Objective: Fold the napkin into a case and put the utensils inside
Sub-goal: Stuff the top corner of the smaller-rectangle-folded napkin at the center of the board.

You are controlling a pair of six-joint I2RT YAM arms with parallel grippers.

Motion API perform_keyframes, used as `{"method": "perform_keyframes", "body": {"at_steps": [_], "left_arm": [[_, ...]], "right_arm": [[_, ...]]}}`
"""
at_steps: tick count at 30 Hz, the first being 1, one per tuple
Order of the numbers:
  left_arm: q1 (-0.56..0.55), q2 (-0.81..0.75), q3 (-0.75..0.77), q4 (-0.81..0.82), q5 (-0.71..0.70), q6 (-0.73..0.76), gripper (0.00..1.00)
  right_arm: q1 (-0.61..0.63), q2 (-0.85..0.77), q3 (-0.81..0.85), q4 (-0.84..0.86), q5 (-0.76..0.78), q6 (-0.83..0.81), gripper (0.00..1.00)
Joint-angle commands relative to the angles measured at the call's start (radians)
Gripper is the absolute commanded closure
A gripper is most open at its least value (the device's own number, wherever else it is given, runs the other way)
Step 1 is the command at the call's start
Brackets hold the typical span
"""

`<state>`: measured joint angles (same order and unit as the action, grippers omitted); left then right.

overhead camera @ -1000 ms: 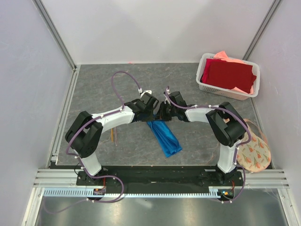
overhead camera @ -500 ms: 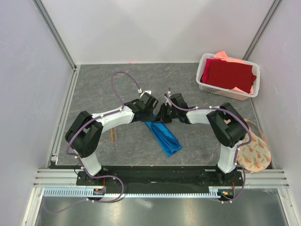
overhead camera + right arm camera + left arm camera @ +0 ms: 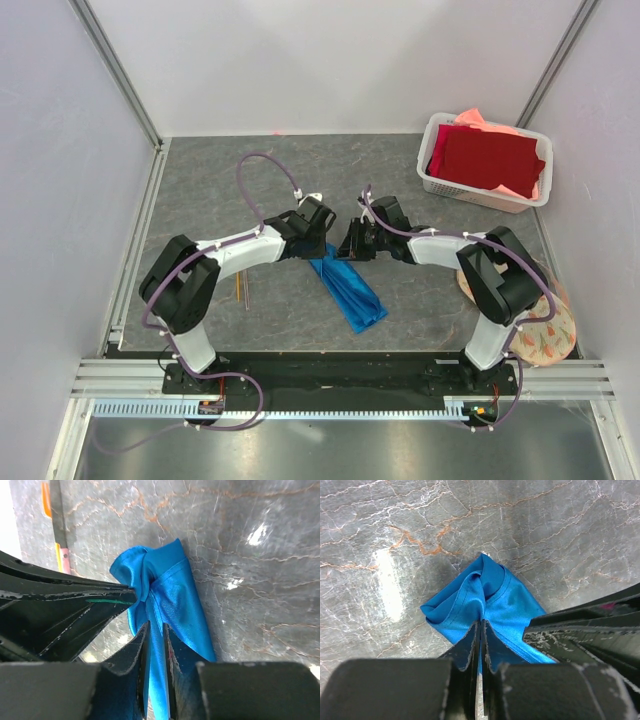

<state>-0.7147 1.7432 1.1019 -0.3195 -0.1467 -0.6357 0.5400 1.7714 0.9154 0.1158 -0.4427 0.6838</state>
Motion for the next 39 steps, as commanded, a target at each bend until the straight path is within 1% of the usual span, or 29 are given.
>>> {"method": "perform_keyframes", "body": {"at_steps": [1,3,5,6,7,8,9,11,12,15,17,18,19,20,21,22,23,24,25,26,27,29,32,36,39], "left_arm": [[0.003,0.058,0.047,0.022,0.004,0.013,0.90],[0.003,0.076,0.061,0.008,-0.014,0.025,0.88],[0.003,0.072,0.065,0.007,-0.027,0.037,0.80],[0.003,0.053,0.076,-0.004,-0.030,0.056,0.77],[0.003,0.039,0.082,-0.012,-0.030,0.059,0.71],[0.003,0.024,0.088,-0.018,-0.019,0.065,0.68],[0.003,-0.015,0.085,-0.020,-0.008,0.067,0.61],[0.003,-0.057,0.078,-0.029,0.022,0.064,0.56],[0.003,-0.077,0.073,-0.038,0.033,0.061,0.46],[0.003,-0.160,0.036,-0.050,0.074,0.053,0.36],[0.003,-0.220,0.001,-0.065,0.105,0.044,0.34],[0.003,-0.243,-0.013,-0.069,0.117,0.039,0.33],[0.003,-0.263,-0.026,-0.076,0.133,0.031,0.33],[0.003,-0.301,-0.061,-0.075,0.177,0.012,0.34],[0.003,-0.316,-0.082,-0.072,0.202,-0.002,0.41],[0.003,-0.333,-0.105,-0.064,0.229,-0.019,0.44],[0.003,-0.362,-0.158,-0.035,0.295,-0.056,0.48],[0.000,-0.375,-0.187,-0.009,0.329,-0.077,0.55],[-0.005,-0.389,-0.220,0.017,0.360,-0.100,0.58],[-0.008,-0.411,-0.288,0.081,0.413,-0.151,0.61],[-0.012,-0.422,-0.316,0.106,0.427,-0.175,0.66],[-0.048,-0.436,-0.378,0.149,0.418,-0.223,0.69],[-0.088,-0.436,-0.413,0.174,0.406,-0.263,0.71],[-0.114,-0.426,-0.447,0.229,0.403,-0.311,0.71],[-0.120,-0.419,-0.451,0.237,0.389,-0.321,0.71]], "right_arm": [[0.031,0.028,-0.018,0.038,0.002,-0.001,0.78],[0.035,-0.002,-0.027,0.033,0.018,-0.001,0.78],[0.034,-0.033,-0.030,-0.002,0.039,-0.018,0.78],[0.029,-0.067,-0.030,-0.052,0.067,-0.026,0.78],[0.026,-0.085,-0.035,-0.071,0.074,-0.041,0.78],[0.025,-0.125,-0.039,-0.100,0.085,-0.046,0.78],[0.018,-0.147,-0.052,-0.113,0.093,-0.052,0.78],[0.015,-0.214,-0.056,-0.193,0.117,-0.084,0.77],[0.015,-0.237,-0.061,-0.221,0.140,-0.101,0.73],[0.017,-0.317,-0.066,-0.330,0.169,-0.174,0.65],[0.024,-0.364,-0.064,-0.431,0.194,-0.235,0.60],[0.037,-0.377,-0.067,-0.462,0.212,-0.254,0.55],[0.044,-0.391,-0.069,-0.490,0.235,-0.268,0.52],[0.052,-0.411,-0.070,-0.540,0.246,-0.289,0.50],[0.072,-0.417,-0.070,-0.563,0.254,-0.296,0.47],[0.084,-0.424,-0.070,-0.586,0.278,-0.302,0.45],[0.100,-0.446,-0.070,-0.625,0.295,-0.305,0.44],[0.133,-0.457,-0.073,-0.642,0.311,-0.311,0.42],[0.147,-0.469,-0.075,-0.653,0.329,-0.313,0.41],[0.161,-0.483,-0.072,-0.678,0.352,-0.316,0.42],[0.185,-0.487,-0.066,-0.692,0.367,-0.313,0.43],[0.212,-0.495,-0.053,-0.717,0.400,-0.303,0.48],[0.279,-0.488,-0.036,-0.723,0.415,-0.283,0.51],[0.342,-0.429,-0.018,-0.717,0.440,-0.267,0.51],[0.382,-0.374,-0.001,-0.714,0.499,-0.260,0.48]]}}
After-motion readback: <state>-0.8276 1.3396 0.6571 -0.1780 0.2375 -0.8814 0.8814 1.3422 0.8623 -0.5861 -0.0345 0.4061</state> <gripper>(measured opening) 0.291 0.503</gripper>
